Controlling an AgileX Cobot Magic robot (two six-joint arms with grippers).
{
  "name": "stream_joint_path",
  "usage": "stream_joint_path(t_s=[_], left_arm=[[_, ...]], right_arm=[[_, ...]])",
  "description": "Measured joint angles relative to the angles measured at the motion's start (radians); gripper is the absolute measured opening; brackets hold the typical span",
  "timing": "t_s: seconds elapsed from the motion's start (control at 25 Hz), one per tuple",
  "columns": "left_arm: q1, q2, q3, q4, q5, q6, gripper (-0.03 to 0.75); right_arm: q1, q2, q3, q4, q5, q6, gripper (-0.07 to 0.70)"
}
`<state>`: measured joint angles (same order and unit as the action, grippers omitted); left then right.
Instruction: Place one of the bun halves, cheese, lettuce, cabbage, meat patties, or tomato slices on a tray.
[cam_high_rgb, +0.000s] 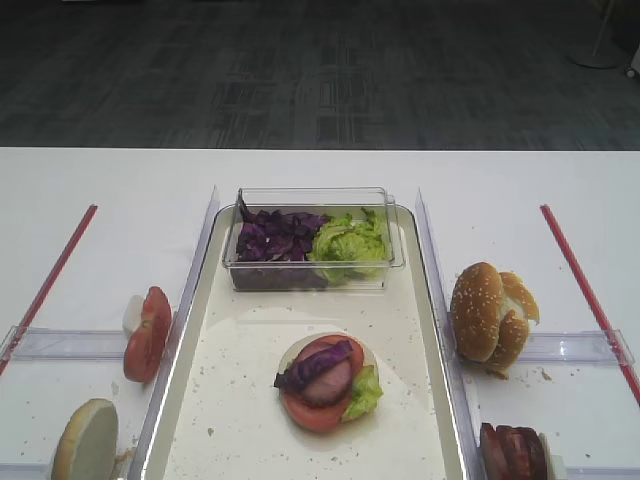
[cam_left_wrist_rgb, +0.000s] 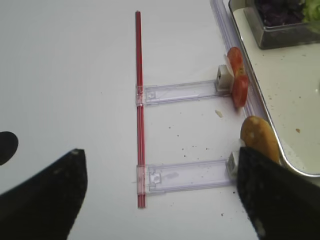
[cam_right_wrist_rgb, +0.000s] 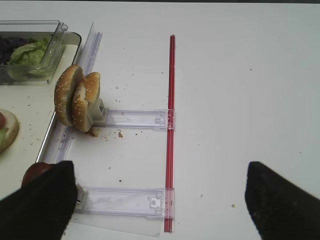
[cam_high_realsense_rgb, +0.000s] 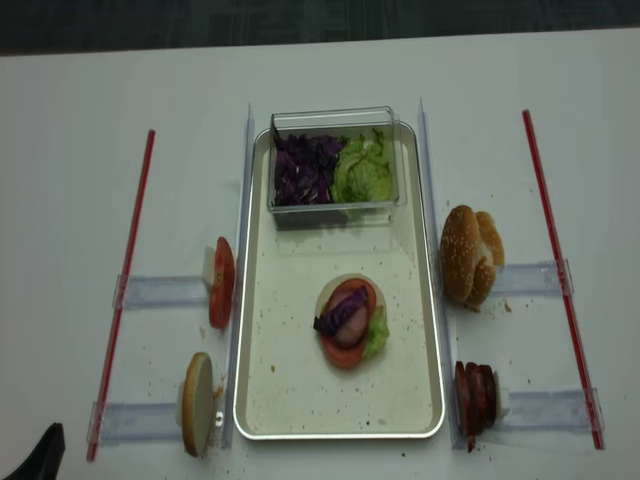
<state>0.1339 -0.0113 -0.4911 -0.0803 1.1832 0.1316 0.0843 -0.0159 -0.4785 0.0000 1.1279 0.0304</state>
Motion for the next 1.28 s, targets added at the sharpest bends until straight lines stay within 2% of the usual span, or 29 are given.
stream_joint_path(t_s=[1.28], left_arm=[[0.000, -0.007, 0.000, -0.002, 0.004, 0.004, 0.601]], right_arm=[[0.000, 0.000, 0.000, 0.000, 0.000, 0.000, 0.692]])
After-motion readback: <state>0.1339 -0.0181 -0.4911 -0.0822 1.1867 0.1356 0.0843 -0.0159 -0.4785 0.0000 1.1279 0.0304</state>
